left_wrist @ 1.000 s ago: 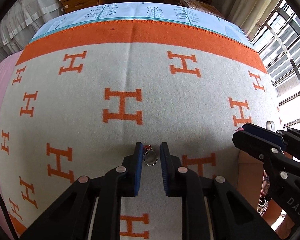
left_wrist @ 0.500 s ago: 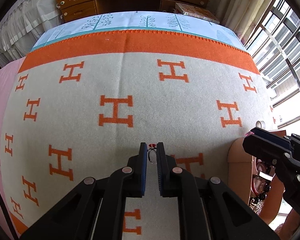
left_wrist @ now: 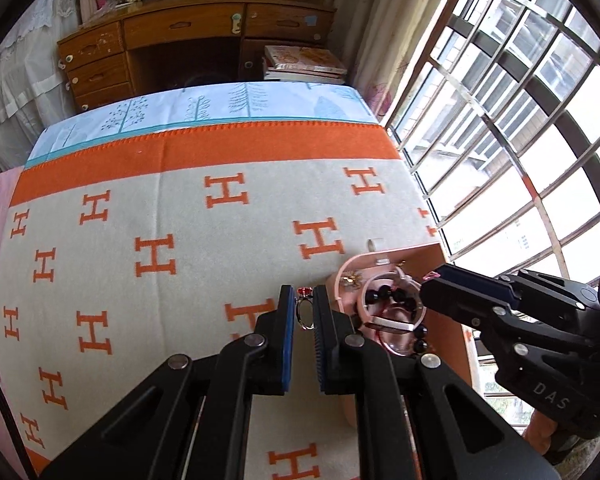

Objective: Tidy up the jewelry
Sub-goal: 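Drop the ring into the pink box with the right gripper while the left drops its ring in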

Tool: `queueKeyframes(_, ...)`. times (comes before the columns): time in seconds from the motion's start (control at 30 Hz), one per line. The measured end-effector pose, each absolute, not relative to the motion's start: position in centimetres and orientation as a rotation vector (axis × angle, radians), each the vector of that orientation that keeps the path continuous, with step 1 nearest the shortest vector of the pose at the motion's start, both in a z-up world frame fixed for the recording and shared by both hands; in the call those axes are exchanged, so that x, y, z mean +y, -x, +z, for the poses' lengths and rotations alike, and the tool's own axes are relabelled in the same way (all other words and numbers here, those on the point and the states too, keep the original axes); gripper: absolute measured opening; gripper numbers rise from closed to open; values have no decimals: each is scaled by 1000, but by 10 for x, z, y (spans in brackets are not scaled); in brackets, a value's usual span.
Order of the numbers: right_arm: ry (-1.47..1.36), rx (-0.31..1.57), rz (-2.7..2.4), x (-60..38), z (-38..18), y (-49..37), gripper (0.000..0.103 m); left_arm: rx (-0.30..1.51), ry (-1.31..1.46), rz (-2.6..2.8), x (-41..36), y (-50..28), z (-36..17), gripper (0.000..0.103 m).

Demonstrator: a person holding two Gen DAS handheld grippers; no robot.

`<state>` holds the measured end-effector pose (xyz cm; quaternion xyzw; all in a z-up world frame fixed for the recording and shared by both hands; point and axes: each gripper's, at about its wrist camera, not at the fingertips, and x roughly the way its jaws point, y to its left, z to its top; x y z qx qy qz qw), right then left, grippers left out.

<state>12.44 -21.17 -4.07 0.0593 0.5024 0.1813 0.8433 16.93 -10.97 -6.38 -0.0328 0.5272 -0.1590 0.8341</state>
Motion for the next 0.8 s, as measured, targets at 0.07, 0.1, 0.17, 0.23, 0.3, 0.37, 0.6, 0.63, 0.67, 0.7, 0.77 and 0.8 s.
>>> queueKeyframes(0.07,-124,1060,350,-225,-38,-118,16,1111,50,-380,-126,-165,-58,7)
queueKeyframes(0.1,-127,1063,331,-231,-39,-116,16,1112,39,-396,-134,-164,-57,7)
queueKeyframes(0.17,-141,1078,295,-245,-42,-114,16,1118,23,-414,-148,-164,-57,7)
queueKeyframes(0.23,-159,1098,258,-257,-48,-114,16,1136,13,-425,-161,-167,-62,7)
queueKeyframes(0.3,-175,1117,232,-266,-55,-115,16,1152,-3,-422,-170,-170,-68,7)
queueKeyframes(0.37,-192,1137,221,-271,-62,-118,16,1164,-22,-413,-176,-173,-73,7)
queueKeyframes(0.6,-250,1171,198,-279,-80,-130,17,1173,-85,-388,-183,-178,-83,16)
queueKeyframes(0.63,-260,1171,202,-279,-81,-131,18,1171,-83,-387,-182,-178,-82,20)
queueKeyframes(0.67,-265,1168,199,-278,-82,-132,20,1165,-83,-386,-181,-178,-82,27)
queueKeyframes(0.7,-265,1165,195,-277,-83,-132,23,1160,-88,-381,-180,-177,-81,29)
queueKeyframes(0.77,-269,1159,190,-276,-82,-131,24,1153,-98,-365,-177,-175,-80,34)
queueKeyframes(0.8,-270,1154,187,-275,-82,-130,24,1148,-100,-361,-175,-174,-79,42)
